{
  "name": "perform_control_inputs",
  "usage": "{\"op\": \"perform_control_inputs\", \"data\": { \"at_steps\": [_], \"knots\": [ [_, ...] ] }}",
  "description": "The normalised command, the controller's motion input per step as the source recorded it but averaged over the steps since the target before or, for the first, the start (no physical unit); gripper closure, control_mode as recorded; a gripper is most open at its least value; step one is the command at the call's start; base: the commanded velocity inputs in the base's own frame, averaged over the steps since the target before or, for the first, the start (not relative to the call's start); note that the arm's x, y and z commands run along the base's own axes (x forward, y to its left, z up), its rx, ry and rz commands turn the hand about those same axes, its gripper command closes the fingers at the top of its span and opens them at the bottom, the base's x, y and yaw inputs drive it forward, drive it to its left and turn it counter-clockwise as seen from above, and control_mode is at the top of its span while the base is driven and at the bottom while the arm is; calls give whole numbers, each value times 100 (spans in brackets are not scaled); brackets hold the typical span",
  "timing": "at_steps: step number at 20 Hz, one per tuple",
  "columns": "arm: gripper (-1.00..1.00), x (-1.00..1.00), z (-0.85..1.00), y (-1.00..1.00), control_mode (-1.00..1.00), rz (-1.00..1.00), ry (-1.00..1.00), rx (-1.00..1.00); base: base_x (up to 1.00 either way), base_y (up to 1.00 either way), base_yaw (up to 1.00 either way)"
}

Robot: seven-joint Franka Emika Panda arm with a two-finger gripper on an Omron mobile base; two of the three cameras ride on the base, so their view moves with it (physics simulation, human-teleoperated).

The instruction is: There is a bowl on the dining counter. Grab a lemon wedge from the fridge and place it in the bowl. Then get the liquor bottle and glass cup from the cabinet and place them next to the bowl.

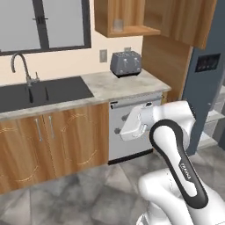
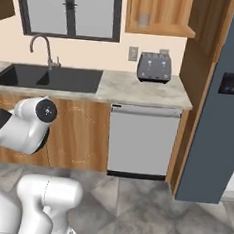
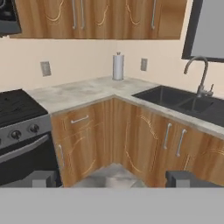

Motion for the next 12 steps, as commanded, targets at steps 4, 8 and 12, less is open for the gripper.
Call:
{"op": "perform_control_inputs", "data": {
  "at_steps": [4, 8, 12],
  "knots": [
    [-100, 0, 0, 0, 100, 0, 0, 0, 100, -34, 21],
    [-100, 0, 0, 0, 100, 0, 0, 0, 95, -37, 20],
    [-100, 0, 0, 0, 100, 0, 0, 0, 83, -37, 18]
  ]
}}
